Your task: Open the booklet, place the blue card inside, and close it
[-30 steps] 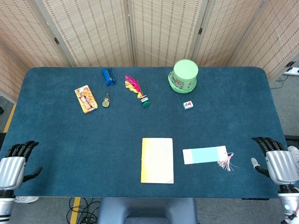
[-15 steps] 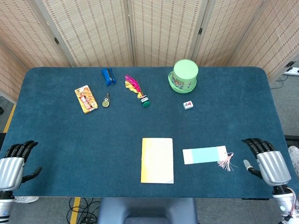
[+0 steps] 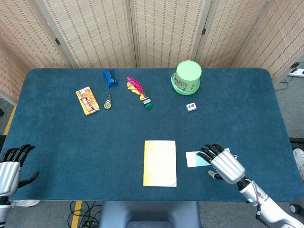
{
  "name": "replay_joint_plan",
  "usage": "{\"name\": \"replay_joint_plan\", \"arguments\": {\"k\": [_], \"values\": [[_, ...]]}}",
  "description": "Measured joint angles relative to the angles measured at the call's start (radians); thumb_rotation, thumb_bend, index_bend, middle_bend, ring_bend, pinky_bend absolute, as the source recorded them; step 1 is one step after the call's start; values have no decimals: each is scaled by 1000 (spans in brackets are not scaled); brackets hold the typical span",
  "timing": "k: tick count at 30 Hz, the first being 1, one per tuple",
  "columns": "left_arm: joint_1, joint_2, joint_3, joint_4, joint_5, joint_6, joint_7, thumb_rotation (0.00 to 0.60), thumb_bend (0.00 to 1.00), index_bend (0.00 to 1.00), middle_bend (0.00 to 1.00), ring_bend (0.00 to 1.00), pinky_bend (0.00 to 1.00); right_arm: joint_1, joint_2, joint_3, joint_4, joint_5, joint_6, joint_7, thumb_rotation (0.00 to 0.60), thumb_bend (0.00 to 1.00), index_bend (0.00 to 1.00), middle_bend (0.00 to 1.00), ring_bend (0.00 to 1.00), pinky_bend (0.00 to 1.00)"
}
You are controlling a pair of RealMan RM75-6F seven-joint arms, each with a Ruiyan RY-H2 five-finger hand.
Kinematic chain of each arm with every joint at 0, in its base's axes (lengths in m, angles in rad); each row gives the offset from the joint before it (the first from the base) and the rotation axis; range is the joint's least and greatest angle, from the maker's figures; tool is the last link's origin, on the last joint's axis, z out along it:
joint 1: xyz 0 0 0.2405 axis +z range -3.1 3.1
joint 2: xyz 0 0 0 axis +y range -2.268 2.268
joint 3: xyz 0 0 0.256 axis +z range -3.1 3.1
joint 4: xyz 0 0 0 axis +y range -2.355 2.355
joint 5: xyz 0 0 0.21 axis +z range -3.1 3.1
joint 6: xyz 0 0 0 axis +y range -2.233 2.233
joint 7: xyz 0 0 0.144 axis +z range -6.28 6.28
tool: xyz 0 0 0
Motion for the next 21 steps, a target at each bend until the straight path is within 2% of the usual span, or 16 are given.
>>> {"name": "replay_joint_plan", "arguments": {"k": [8, 17, 21], "values": [[6, 3, 1, 27, -9, -3, -31, 600, 221, 214, 200, 219, 198, 117, -147, -27, 125, -68, -98, 14, 600, 80, 298, 261, 140, 262], [12, -1, 2, 50, -18, -8, -55, 600, 221, 216, 194, 220, 198, 193, -274, -71, 298, -132, -89, 86, 600, 97, 315, 261, 101, 187], [13, -2, 2, 54, -19, -9, -56, 600, 221, 216, 192, 219, 198, 217, -304, -85, 334, -145, -79, 107, 600, 106, 316, 261, 100, 185]]}}
